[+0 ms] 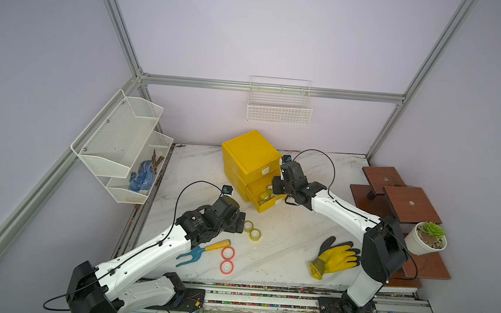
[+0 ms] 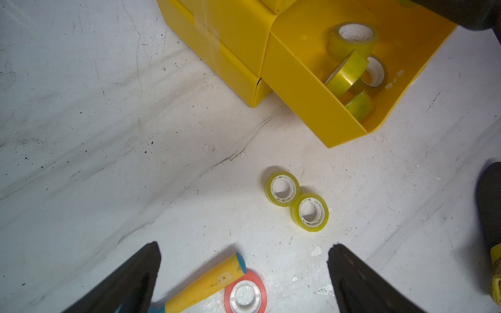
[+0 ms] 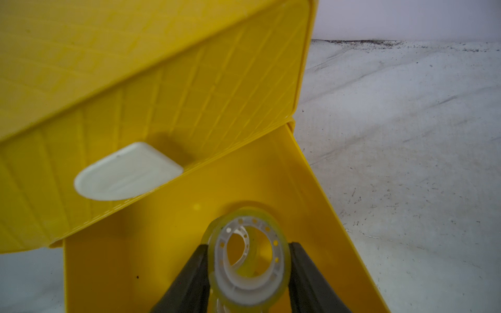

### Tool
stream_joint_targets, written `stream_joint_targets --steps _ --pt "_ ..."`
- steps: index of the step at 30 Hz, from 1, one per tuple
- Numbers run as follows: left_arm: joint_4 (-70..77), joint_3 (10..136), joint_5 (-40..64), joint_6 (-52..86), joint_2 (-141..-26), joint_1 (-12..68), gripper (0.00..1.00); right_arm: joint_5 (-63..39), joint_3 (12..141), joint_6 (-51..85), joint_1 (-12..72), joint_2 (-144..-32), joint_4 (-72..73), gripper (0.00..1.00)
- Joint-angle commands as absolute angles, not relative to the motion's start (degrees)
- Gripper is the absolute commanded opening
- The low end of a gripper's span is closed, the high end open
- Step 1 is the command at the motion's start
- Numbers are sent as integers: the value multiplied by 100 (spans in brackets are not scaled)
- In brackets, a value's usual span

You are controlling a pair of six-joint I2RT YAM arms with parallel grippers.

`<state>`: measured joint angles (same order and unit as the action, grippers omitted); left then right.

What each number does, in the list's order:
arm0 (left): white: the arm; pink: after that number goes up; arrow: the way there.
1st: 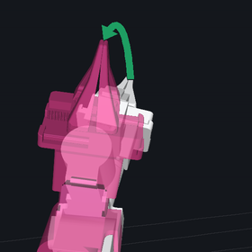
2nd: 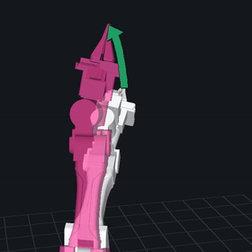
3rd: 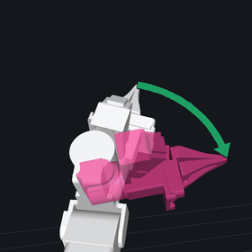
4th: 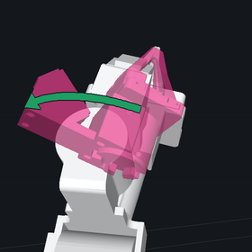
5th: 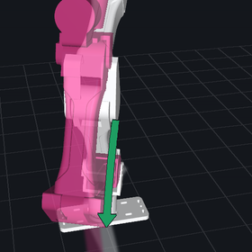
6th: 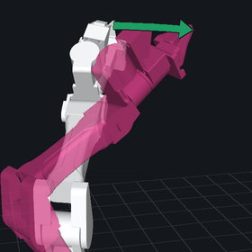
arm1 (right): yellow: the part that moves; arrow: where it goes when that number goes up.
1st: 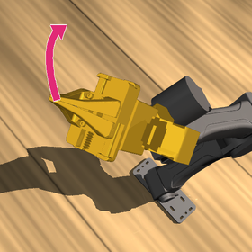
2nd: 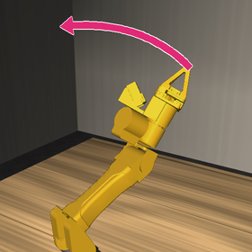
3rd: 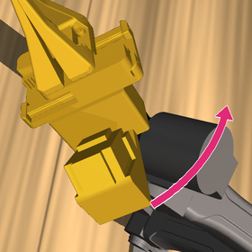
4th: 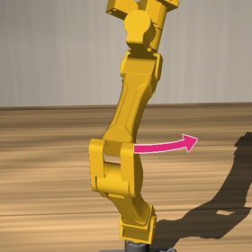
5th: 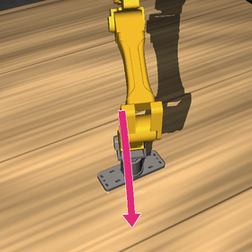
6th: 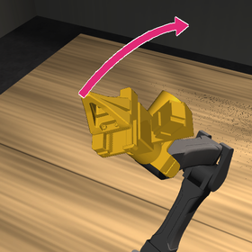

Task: Place the transparent tape into the drawer according to color
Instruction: Place the tape in the drawer.

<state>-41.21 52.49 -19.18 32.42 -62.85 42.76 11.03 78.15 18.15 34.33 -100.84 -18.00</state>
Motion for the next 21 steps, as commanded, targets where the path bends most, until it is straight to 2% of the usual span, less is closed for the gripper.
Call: stream_joint_targets --steps 1,5,8,9,12,21 --pt "-4022 5247 -1872 3332 -6309 4245 100 1127 7978 1853 3445 -10096 -1917 52" --pt "-4028 5247 -1867 3332 -6352 4245 100 1143 8029 1857 3452 -10041 -1898 61" --pt "-4027 5247 -1874 3349 -6380 4245 100 1151 8079 1846 3449 -9944 -1925 65" --pt "-4032 5247 -1872 3353 -6389 4245 100 1144 8081 1839 3446 -9898 -1925 71" --pt "-4034 5256 -1853 3364 -6416 4245 100 949 8054 1775 3445 -9691 -1938 76" --pt "-4041 5295 -1729 3386 -6542 4246 100 42 6805 1886 3445 -8302 -1170 80"
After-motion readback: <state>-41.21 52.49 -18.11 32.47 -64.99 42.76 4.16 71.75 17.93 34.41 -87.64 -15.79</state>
